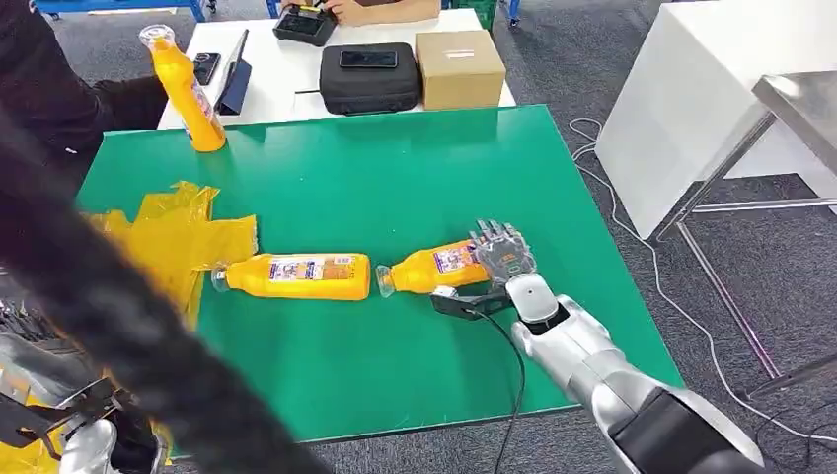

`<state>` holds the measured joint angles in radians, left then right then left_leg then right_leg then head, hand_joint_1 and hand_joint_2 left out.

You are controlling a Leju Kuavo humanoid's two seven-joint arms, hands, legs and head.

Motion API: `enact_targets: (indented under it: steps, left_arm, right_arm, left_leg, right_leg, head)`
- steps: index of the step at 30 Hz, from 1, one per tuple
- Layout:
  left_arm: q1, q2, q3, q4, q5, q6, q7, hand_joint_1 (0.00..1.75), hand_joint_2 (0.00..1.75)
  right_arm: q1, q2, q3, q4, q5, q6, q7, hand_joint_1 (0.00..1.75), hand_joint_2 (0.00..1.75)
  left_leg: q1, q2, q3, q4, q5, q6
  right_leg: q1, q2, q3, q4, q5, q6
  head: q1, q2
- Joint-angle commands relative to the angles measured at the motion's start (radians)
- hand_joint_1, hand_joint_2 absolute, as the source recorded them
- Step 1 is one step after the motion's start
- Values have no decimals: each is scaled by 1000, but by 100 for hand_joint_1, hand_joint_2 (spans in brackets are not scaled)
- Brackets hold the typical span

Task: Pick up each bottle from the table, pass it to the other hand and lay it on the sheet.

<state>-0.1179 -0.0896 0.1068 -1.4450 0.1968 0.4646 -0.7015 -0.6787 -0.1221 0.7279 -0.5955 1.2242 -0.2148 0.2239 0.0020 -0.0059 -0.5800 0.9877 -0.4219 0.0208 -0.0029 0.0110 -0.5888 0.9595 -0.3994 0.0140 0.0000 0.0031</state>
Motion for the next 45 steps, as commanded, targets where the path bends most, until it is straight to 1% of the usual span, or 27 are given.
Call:
enact_targets:
  steps: [1,2,5,16,20,23,35,36,37,38,39,41,45]
  left_arm:
    - [-12,-14,9,15,12,1,3,0,0]
    - [-13,-14,10,13,11,3,3,0,0]
    - [-12,-15,11,13,11,4,3,0,0]
    - [-34,-10,5,45,24,-4,3,0,0]
    - [-41,-7,3,52,26,-4,3,0,0]
    - [-41,-7,3,52,26,-4,3,0,0]
    - [-44,-4,3,57,31,-5,3,0,0]
    - [-46,-3,3,59,34,-6,3,0,0]
    - [-47,-3,2,61,38,-8,3,0,0]
    - [-47,-2,0,60,36,-6,3,0,0]
    - [-47,-2,-1,61,40,-7,3,0,0]
    - [-49,-1,-2,62,42,-6,3,0,0]
    - [-53,-1,-3,60,45,0,3,0,0]
  right_arm:
    - [-35,2,50,119,-1,25,-7,0,175]
    - [-36,3,52,123,2,26,-8,0,175]
    - [-41,6,57,137,6,33,-9,0,175]
    - [-83,23,64,208,10,54,-11,0,175]
    - [-77,12,63,215,8,51,-15,0,175]
    - [-77,12,63,215,8,51,-15,0,175]
    - [-64,5,66,226,7,58,-13,0,175]
    - [-61,4,65,230,4,65,-13,0,175]
    - [-59,3,67,232,5,69,-13,72,175]
    - [-58,3,65,233,1,75,-15,171,175]
    - [-55,0,64,235,-1,80,-17,175,175]
    - [-49,-1,62,235,-6,82,-20,175,175]
    - [-31,-3,60,223,-13,79,-21,175,175]
  left_leg:
    - [0,-1,2,-1,-1,-1]
    - [0,-1,4,-1,-1,-1]
    - [0,-1,3,-1,0,-1]
    - [0,-1,5,-1,0,-1]
    - [0,-2,6,-1,-1,-1]
    - [0,-1,5,-1,0,-1]
    - [0,-2,7,-1,0,-1]
    - [0,-3,8,-2,0,-1]
    - [0,-3,8,-2,0,-1]
    - [0,-3,8,-2,0,-1]
    - [0,-3,8,-2,0,-1]
    - [0,-2,7,-1,0,-1]
    - [1,-4,9,-2,0,-1]
  right_leg:
    - [0,-2,3,-1,-1,0]
    - [0,-2,5,-1,-2,0]
    - [0,-1,3,-1,-1,0]
    - [0,-2,5,-1,-1,0]
    - [0,-4,7,-2,-1,0]
    - [0,-2,6,-1,-1,0]
    - [0,-3,7,-1,-1,0]
    - [0,-4,9,-2,-1,0]
    - [0,-4,8,-2,-1,0]
    - [1,-4,9,-2,-1,0]
    - [1,-4,9,-2,-1,0]
    - [0,-2,7,-1,-1,0]
    - [1,-5,10,-3,-1,0]
  head:
    - [0,0]
    - [0,0]
    - [0,0]
    - [0,0]
    - [0,0]
    - [0,0]
    - [0,0]
    - [0,0]
    - [0,0]
    - [0,0]
    - [0,0]
    - [0,0]
    - [0,0]
